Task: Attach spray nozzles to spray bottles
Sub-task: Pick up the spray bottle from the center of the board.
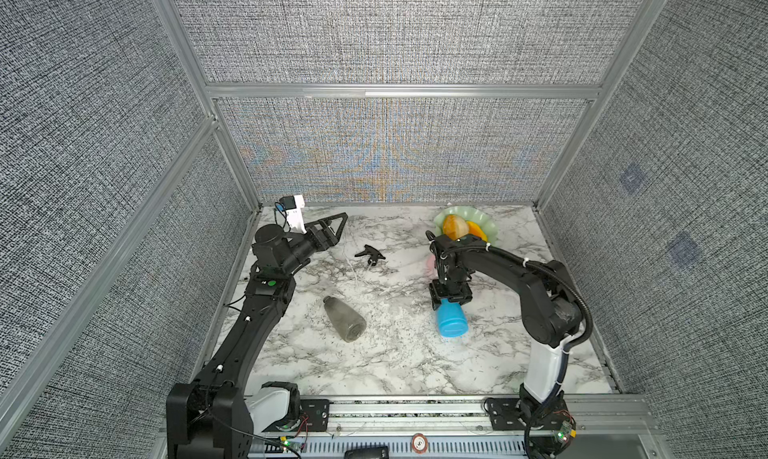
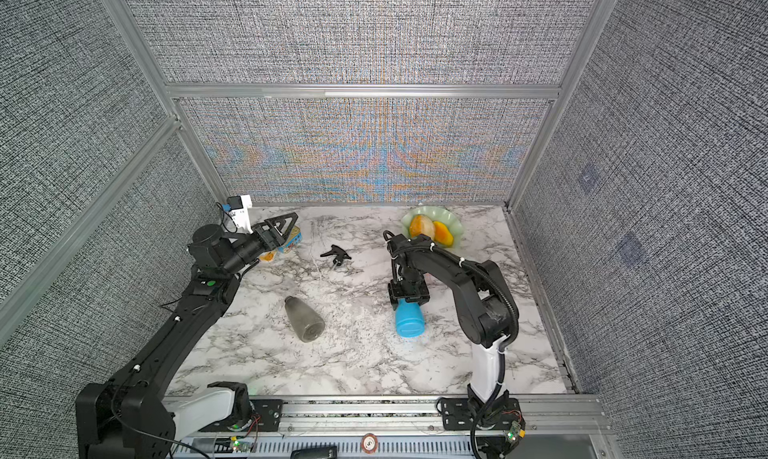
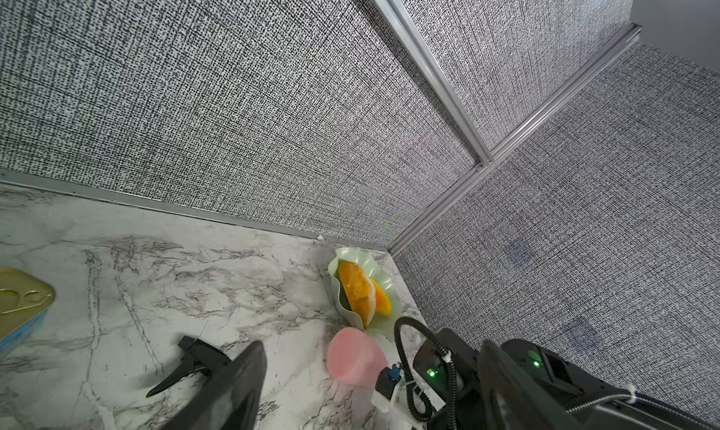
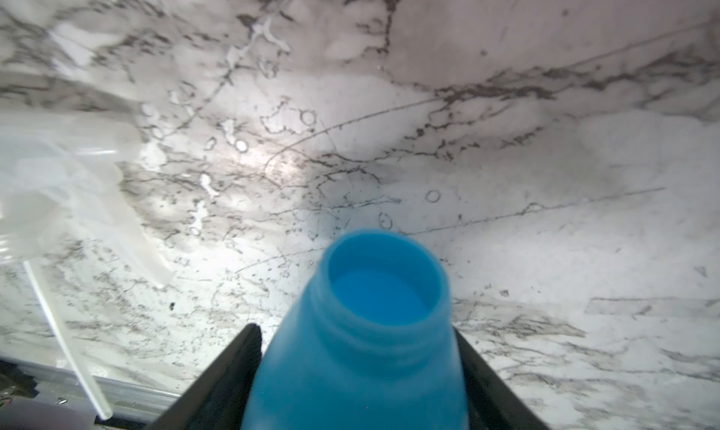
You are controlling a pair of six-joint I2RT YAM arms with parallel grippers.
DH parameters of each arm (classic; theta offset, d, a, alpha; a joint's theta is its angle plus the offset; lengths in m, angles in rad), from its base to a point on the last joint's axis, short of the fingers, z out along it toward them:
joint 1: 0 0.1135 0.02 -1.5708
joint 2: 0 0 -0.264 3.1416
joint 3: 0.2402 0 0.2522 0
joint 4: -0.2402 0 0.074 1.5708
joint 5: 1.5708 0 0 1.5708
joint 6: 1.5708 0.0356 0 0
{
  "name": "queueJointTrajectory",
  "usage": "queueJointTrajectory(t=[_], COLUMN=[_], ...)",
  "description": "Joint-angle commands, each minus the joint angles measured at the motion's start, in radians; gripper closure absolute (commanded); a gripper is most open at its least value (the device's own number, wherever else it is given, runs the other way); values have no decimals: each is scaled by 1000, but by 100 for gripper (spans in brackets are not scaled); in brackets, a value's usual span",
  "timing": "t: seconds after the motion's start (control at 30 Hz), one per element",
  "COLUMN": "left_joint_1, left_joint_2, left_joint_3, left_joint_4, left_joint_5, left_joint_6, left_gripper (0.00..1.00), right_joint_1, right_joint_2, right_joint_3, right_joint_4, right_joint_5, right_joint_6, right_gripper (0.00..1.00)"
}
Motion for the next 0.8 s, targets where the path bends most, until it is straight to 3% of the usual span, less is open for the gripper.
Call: queueJointTrajectory(t=[0.0,0.1,0.13,0.27,0.43,0.5,0.57,0.77], left_joint_1=[-8,-24,-33,-61,-65,-69,-73,-180], left_joint_2=[3,2,4,14,18,35,64,69], left_joint_3=[-21,-31,-32,-52,-172,-201,-167,-159], left_joint_4=[96,115,118,146,420,538,528,542], left_joint_5=[32,26,26,9,9,49,123,266], left_joint_6=[-21,2,13,35,-35,-43,-49,118], left_gripper=[12,8,1,1,8,7,4,1], right_joint_1=[11,28,34,60,93,96,98,111], right_joint_2=[-52,-118,-140,-215,-267,-282,-285,-298], right_joint_3=[-2,13,26,79,142,164,189,262], right_joint_4=[43,75,83,157,293,365,416,504], right_joint_5=[-30,-28,-26,6,65,65,72,102], right_joint_6=[26,33,38,53,71,76,75,42], right_gripper=[30,30,30,29,29,29,29,29])
